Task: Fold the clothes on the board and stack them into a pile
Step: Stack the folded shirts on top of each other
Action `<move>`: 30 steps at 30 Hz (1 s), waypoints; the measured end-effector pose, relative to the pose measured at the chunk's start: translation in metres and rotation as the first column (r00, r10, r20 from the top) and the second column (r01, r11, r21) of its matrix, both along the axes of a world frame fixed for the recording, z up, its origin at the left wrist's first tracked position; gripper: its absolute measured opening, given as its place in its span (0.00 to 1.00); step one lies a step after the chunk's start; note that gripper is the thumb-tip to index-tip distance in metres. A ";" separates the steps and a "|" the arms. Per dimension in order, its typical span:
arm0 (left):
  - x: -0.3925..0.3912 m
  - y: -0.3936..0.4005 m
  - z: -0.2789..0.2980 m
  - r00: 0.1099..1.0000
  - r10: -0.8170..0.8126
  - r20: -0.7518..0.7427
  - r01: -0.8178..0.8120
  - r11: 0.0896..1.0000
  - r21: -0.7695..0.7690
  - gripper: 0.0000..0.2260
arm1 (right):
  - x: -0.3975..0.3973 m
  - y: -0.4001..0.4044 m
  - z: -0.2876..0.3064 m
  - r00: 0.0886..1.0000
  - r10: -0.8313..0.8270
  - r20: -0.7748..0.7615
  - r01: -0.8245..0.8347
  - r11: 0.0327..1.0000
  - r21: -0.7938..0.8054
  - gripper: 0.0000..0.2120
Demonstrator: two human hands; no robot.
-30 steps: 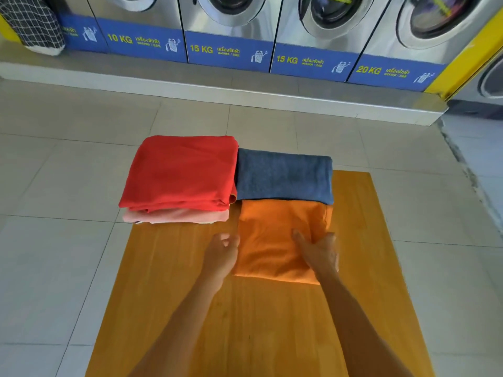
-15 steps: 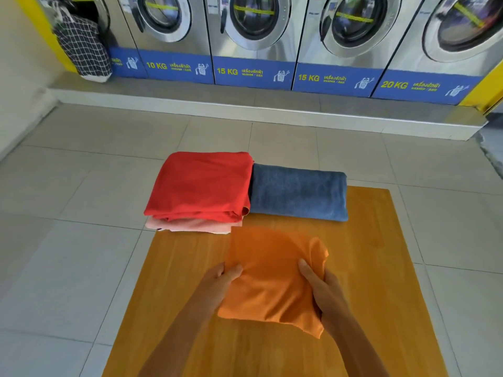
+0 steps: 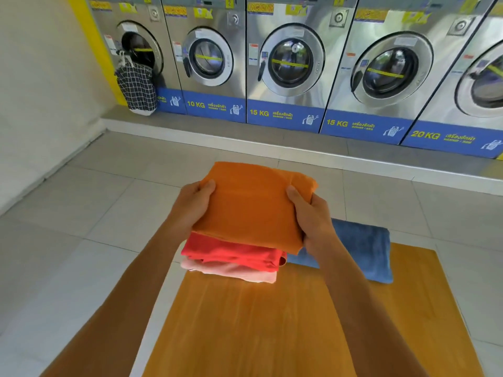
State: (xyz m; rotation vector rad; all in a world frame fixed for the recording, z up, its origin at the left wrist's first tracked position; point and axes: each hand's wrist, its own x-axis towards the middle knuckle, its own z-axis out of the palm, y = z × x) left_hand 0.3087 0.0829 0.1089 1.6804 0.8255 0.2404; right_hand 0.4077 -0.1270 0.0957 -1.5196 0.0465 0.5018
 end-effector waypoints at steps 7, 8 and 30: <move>0.004 0.026 -0.096 0.924 -0.025 -0.382 0.037 0.999 0.022 0.19 | 0.003 0.030 -0.093 0.999 0.024 -0.030 -0.035 0.907 -0.419 0.16; 0.004 0.029 -0.101 0.933 -0.012 -0.359 0.018 1.000 0.013 0.17 | 0.005 0.030 -0.097 1.000 0.019 -0.021 -0.027 0.907 -0.421 0.15; 0.039 0.014 -0.097 0.982 -0.179 0.055 0.072 0.631 0.772 0.14 | 0.013 0.050 -0.076 0.830 0.121 0.545 0.328 0.684 -0.652 0.22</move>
